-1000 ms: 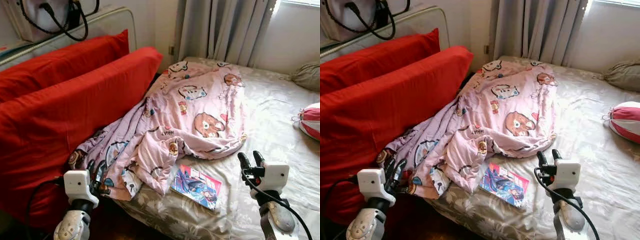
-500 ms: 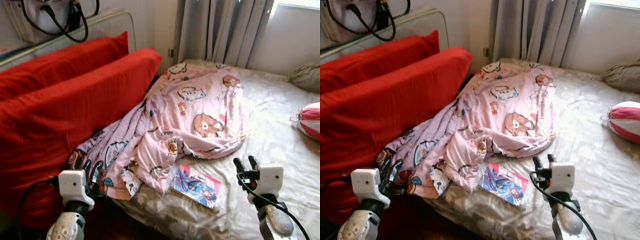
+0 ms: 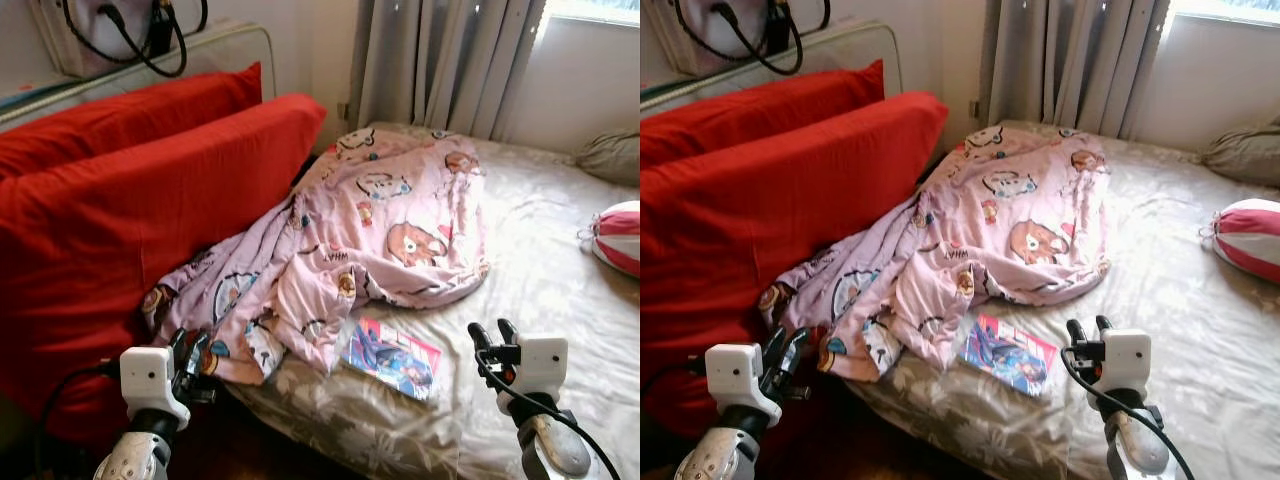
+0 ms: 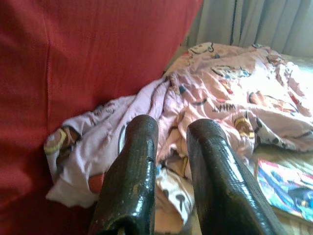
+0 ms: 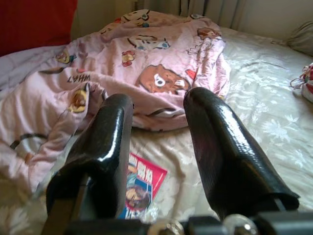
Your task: Clean up the room
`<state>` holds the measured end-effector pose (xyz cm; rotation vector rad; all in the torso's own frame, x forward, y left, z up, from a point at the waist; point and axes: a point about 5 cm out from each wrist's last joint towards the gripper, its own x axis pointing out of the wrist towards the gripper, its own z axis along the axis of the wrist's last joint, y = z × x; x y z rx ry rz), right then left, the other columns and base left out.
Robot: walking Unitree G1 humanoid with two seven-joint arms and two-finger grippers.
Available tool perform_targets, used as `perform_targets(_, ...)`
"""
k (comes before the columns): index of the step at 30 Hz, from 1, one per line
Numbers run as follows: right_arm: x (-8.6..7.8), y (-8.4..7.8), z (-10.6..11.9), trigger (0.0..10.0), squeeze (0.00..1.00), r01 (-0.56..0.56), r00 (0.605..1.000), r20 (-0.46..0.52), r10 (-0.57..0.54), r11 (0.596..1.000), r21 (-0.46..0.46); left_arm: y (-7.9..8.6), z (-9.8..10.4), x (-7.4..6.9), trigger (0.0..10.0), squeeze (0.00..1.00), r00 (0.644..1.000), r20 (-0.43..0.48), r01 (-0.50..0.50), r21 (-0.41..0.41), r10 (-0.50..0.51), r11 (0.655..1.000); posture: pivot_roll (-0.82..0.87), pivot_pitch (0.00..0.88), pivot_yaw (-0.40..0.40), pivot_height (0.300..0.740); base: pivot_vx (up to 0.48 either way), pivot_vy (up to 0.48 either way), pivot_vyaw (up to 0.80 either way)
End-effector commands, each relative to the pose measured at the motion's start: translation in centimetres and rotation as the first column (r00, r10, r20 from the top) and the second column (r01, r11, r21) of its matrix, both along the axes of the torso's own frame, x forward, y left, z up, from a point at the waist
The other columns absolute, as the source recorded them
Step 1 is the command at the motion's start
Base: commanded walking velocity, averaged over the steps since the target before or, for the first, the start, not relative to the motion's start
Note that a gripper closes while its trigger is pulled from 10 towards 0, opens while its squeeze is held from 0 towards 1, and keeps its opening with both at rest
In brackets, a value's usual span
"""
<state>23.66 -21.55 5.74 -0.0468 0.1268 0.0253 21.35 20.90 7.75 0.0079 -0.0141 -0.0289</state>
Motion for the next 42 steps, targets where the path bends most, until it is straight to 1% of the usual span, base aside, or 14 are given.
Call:
perform_targets(1, 0.0, 0.1, 0.5, 10.0, 0.00, -0.017, 1.000, 0.017, 0.017, 1.000, -0.003, -0.2, 0.2, -0.1, 10.0, 0.00, 1.000, 0.002, 0.007, -0.015, -0.007, 1.000, 0.00, 0.000, -0.023, 0.660, 0.000, 0.000, 0.00)
perform_targets(10, 0.1, 0.3, 0.2, 10.0, 0.00, -0.034, 0.999, -0.001, 0.034, 0.999, 0.002, -0.7, 0.0, -0.1, 10.0, 0.00, 0.999, -0.026, 0.029, -0.025, -0.030, 0.999, 0.01, 0.000, -0.027, 0.660, 0.000, 0.000, 0.00)
perform_targets(14, 0.1, 0.8, 0.0, 10.0, 0.00, -0.035, 0.999, -0.004, 0.035, 0.999, 0.011, -0.9, -0.4, -0.2, 10.0, 0.00, 0.998, -0.047, 0.046, -0.020, -0.047, 0.999, 0.01, 0.000, -0.017, 0.660, 0.000, 0.000, 0.00)
perform_targets(27, 0.0, 1.1, -0.4, 10.0, 0.00, -0.028, 0.999, -0.016, 0.028, 0.999, 0.025, -0.8, -0.3, 0.0, 10.0, 0.00, 0.997, -0.054, 0.058, -0.019, -0.059, 0.998, 0.01, 0.000, -0.010, 0.660, 0.000, 0.000, 0.00)
perform_targets(33, 0.2, 1.2, -0.3, 10.0, 0.00, -0.030, 0.999, -0.014, 0.031, 0.999, 0.025, -0.8, -0.1, 0.0, 10.0, 0.00, 0.997, -0.056, 0.061, -0.021, -0.062, 0.998, 0.02, 0.000, -0.011, 0.660, 0.302, 0.000, 0.00)
perform_targets(42, 0.2, 1.9, -0.5, 10.0, 0.00, -0.064, 0.998, -0.020, 0.065, 0.997, 0.037, -1.0, 0.2, 0.2, 10.0, 0.00, 0.996, -0.050, 0.074, -0.022, -0.075, 0.997, 0.02, 0.000, -0.010, 0.660, 0.375, 0.000, 0.00)
